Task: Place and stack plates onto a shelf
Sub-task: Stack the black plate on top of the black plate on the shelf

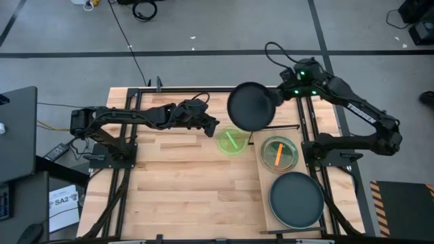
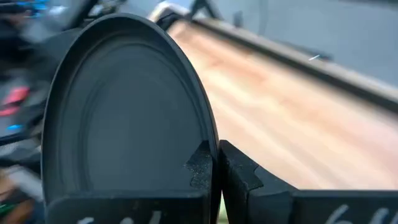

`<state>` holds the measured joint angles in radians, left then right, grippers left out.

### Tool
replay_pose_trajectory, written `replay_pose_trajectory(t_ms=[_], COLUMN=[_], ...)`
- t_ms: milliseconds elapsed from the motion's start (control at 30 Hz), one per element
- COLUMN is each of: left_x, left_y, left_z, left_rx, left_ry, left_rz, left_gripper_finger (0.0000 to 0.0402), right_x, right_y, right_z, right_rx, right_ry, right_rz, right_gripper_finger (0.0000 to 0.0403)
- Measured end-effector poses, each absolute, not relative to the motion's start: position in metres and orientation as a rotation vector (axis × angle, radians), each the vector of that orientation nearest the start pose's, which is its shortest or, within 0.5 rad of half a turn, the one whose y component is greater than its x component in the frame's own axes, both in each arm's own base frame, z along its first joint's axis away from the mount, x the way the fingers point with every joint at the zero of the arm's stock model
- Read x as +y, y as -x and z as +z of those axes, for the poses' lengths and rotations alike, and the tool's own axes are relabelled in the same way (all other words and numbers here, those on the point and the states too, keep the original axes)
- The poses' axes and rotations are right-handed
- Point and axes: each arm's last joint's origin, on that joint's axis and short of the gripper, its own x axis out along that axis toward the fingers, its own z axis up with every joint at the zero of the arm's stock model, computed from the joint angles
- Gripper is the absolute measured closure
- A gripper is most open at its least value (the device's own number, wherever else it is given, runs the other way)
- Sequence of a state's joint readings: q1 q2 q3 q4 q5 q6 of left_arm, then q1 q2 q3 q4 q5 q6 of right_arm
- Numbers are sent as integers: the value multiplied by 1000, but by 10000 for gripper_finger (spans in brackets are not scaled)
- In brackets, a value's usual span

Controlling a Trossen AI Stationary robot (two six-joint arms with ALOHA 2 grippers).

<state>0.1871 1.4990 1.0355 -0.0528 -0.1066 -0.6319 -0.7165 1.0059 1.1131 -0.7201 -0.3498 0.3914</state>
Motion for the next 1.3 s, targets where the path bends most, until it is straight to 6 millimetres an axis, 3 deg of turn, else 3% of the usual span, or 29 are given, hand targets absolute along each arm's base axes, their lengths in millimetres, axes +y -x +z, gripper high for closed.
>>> replay_pose_trajectory(t_ms=[267,533,833,1067,1300], left_x=[65,65,65,64,64], left_y=[-325,-325,-325,-324,-324], left_z=[263,263,263,263,263], left_rx=[409,409,411,414,415], left_ry=[636,636,635,635,634], left_rz=[443,442,442,443,443], left_gripper_finger=[262,262,262,262,262], right_x=[-72,-29,6,46,81], right_y=[-125,-106,-119,-134,-134], right_z=[373,375,371,361,352], right_rx=[461,542,689,901,1051], right_ry=[-860,-916,-947,-918,-856], right_rz=[-176,-109,-17,114,179], right_gripper_finger=[380,380,380,380,380])
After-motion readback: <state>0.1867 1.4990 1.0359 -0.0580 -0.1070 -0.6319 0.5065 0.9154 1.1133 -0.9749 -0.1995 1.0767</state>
